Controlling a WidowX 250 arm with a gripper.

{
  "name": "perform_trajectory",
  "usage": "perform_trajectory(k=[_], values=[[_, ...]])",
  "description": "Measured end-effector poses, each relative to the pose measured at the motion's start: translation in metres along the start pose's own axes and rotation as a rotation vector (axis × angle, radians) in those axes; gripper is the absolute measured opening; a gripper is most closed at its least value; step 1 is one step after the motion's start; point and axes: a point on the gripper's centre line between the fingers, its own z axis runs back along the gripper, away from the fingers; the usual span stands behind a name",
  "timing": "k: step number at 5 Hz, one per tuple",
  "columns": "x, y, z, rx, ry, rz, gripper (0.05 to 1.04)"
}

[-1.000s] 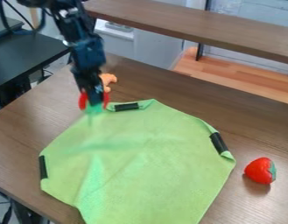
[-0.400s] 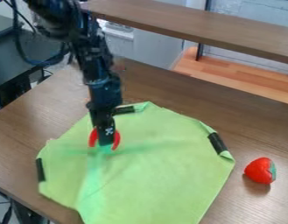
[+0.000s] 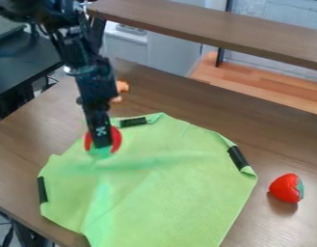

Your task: Put the red figure on the topedge of the cloth

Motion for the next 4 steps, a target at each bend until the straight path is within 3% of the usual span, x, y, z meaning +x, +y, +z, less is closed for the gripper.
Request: perform_trajectory(k=[1,2,3,4], values=[[-0.001,-0.003,0.006,0.004,-0.012,-0.012,0.762],[-0.009,0.003,-0.003,0.020,0.037,0.009,0.762],[-0.021,0.009,-0.025,0.012,0.106,0.025,0.762],[-0.035,0.015,-0.031,0.000,0.141,0.074,0.801]])
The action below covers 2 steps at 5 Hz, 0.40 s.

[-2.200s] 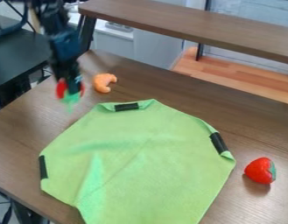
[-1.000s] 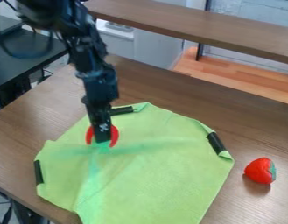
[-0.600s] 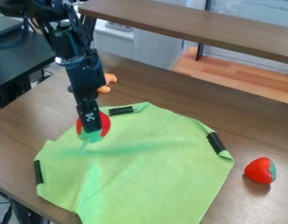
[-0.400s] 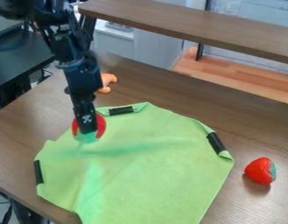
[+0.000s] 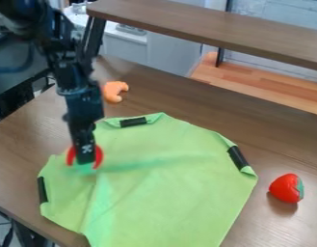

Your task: Put the red figure on the topedge of the cloth

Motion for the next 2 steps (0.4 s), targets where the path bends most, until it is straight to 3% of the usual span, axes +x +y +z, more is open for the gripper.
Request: perform_trajectory(k=[1,2], values=[[-0.008,0.000,0.001,-0.007,0.029,0.044,1.004],[-0.008,-0.002,0.014,-0.018,-0.008,0.060,1.001]])
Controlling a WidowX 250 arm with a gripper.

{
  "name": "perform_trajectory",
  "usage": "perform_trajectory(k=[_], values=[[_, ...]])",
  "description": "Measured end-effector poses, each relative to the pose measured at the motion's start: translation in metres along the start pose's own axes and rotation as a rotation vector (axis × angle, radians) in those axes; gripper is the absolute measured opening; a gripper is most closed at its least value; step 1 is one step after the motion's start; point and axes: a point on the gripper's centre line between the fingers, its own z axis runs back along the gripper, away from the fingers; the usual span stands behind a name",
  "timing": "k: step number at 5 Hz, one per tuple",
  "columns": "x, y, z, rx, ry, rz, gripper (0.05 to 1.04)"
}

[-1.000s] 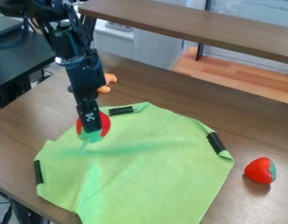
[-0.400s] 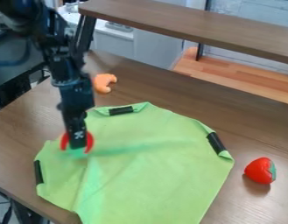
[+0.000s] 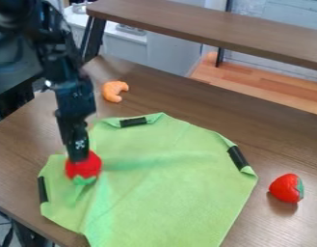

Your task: Put the red figure on the topedge of the cloth

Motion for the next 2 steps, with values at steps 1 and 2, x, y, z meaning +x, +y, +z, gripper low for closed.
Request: perform_trajectory(k=[1,2], values=[[0.002,-0.004,0.012,-0.031,-0.041,-0.013,1.001],[0.007,-0.008,0.062,-0.040,-0.100,-0.006,1.001]])
